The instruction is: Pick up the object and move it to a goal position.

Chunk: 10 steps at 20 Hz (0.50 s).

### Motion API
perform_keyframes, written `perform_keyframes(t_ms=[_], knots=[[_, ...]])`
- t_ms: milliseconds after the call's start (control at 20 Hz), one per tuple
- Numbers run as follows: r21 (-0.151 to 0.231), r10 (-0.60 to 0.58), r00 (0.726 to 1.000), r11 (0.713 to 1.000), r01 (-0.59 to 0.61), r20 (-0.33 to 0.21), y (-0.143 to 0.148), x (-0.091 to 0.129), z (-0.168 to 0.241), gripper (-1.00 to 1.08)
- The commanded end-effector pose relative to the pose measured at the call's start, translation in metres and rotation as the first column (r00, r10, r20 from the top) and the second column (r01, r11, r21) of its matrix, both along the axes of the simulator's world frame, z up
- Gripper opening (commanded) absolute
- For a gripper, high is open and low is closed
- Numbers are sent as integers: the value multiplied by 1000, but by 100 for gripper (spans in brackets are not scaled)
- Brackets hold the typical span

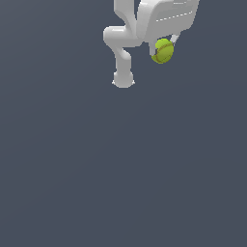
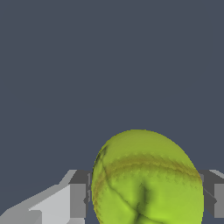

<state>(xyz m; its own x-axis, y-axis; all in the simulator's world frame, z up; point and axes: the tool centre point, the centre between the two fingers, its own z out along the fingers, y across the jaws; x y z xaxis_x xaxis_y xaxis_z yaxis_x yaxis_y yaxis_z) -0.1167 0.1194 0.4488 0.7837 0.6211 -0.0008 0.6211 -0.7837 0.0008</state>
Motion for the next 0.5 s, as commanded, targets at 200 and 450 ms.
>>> perform_keyframes(t_ms=[200, 450], knots=[[0, -1, 1000, 1000, 1, 0, 17, -5, 40, -100], [1, -2, 1000, 1000, 2, 0, 24, -6, 55, -100]])
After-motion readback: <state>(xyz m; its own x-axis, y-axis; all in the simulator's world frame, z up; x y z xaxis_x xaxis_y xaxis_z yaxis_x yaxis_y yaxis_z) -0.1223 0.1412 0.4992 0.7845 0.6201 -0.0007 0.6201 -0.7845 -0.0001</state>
